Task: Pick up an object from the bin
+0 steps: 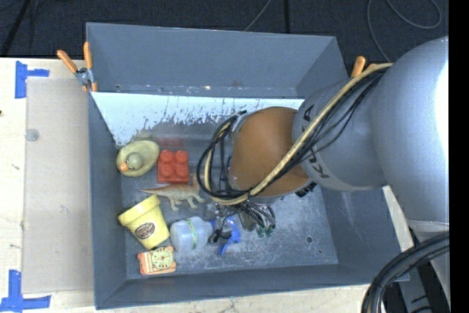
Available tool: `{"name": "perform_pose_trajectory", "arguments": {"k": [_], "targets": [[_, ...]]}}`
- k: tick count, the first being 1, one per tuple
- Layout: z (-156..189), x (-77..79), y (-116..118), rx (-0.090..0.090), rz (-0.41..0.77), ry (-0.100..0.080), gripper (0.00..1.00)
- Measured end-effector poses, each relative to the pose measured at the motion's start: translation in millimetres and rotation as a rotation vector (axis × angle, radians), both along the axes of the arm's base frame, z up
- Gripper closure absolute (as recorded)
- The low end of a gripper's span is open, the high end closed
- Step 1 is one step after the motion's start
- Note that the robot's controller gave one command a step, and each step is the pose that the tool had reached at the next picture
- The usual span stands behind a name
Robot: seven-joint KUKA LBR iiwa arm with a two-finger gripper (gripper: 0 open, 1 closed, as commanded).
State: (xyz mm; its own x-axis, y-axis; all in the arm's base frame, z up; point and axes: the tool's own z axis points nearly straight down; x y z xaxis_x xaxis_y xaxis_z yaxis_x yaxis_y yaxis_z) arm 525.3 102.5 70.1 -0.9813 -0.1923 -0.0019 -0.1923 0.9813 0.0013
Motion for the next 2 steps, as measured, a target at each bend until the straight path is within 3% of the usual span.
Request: {"name": "perform_pose_trajectory", "arguments": {"k": [1, 2], "targets": [[0, 0.0, 0, 0.000, -0.001, 0.000, 1.00], [45, 1.3, -4, -0.002, 0.019, 0.010, 1.00]]}}
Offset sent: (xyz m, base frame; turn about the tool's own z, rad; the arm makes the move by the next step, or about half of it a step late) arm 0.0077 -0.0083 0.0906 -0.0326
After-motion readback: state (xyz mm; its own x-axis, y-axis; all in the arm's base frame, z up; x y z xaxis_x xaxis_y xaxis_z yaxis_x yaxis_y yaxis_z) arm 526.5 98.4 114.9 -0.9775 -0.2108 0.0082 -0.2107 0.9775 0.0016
